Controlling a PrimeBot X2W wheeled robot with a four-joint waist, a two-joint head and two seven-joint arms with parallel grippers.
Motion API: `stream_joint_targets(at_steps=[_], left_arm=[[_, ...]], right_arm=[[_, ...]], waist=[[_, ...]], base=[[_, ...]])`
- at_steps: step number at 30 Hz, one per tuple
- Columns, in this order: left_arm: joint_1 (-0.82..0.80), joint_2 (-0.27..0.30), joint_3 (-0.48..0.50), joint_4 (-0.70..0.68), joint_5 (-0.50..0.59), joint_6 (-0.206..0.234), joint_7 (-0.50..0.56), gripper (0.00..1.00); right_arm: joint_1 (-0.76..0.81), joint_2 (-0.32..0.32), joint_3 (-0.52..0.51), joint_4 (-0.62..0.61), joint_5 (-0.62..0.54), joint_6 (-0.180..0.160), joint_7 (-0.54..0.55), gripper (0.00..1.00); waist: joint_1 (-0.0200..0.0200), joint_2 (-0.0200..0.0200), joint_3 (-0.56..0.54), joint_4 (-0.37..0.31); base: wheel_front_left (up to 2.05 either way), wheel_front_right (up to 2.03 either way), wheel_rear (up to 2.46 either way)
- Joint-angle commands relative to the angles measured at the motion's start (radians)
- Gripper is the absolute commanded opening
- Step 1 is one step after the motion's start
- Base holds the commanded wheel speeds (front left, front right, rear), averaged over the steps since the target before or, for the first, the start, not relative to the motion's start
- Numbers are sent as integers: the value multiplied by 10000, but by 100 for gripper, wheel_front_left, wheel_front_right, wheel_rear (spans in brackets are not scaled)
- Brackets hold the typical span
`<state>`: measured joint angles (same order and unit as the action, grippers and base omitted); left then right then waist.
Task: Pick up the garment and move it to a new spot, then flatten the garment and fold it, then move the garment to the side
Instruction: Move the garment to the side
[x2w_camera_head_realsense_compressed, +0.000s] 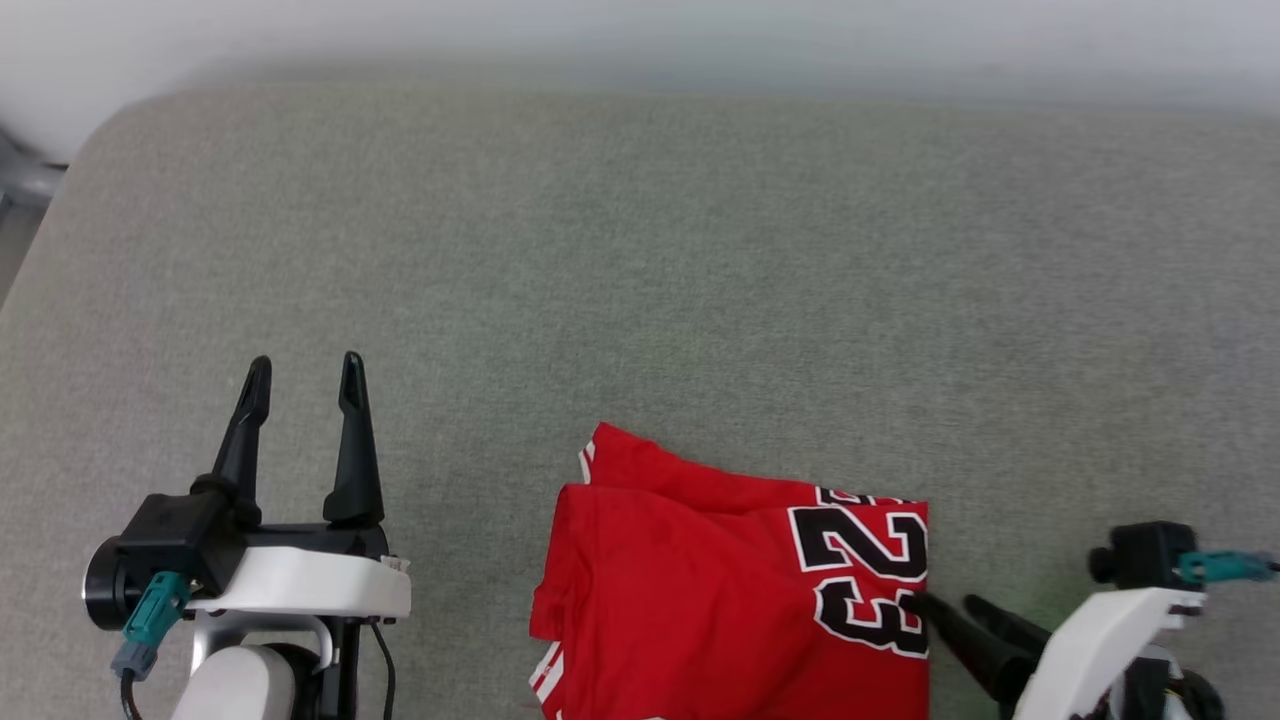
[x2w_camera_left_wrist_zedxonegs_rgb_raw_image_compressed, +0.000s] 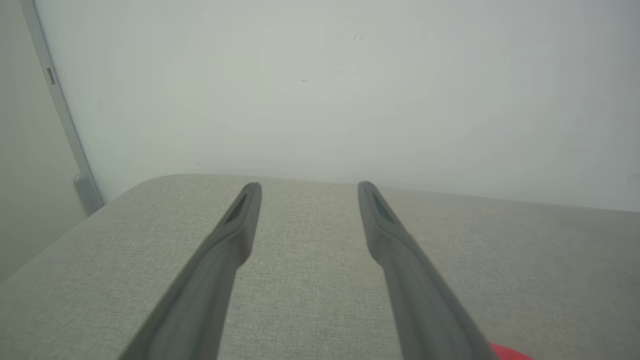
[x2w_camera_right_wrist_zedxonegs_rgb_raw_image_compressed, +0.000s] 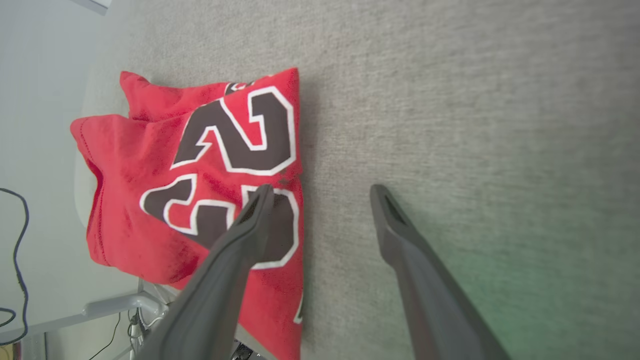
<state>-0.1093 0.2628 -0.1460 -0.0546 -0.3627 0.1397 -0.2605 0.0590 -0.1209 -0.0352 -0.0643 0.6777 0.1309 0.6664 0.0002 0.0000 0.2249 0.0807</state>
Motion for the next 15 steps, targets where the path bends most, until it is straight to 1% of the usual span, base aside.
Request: stream_joint_targets(at_steps=[1, 5, 13, 14, 15], left_arm=[[-165, -119, 84, 17, 94, -91, -63, 100], [-290, -376, 256, 95, 248, -337, -63, 100], [-390, -762, 677, 316, 528, -719, -63, 100], [-400, -796, 724, 346, 549, -773, -63, 100], [-411, -842, 769, 373, 594, -814, -63, 100]], right_arm=[[-218, 45, 171, 130, 208, -5, 149, 100], [-362, -62, 632, 706, 546, -10, 578, 100], [-599, -115, 1416, 1736, 626, -17, 786, 100], [-639, -134, 1471, 1803, 638, -19, 783, 86], [-692, -162, 1513, 1831, 620, -24, 720, 38]], waist=[[-2, 0, 311, 256], [-2, 0, 532, 393], [-2, 0, 657, 431], [-2, 0, 655, 430], [-2, 0, 644, 421]], base=[[0, 0, 0], [0, 0, 0], [0, 0, 0], [0, 0, 0], [0, 0, 0]])
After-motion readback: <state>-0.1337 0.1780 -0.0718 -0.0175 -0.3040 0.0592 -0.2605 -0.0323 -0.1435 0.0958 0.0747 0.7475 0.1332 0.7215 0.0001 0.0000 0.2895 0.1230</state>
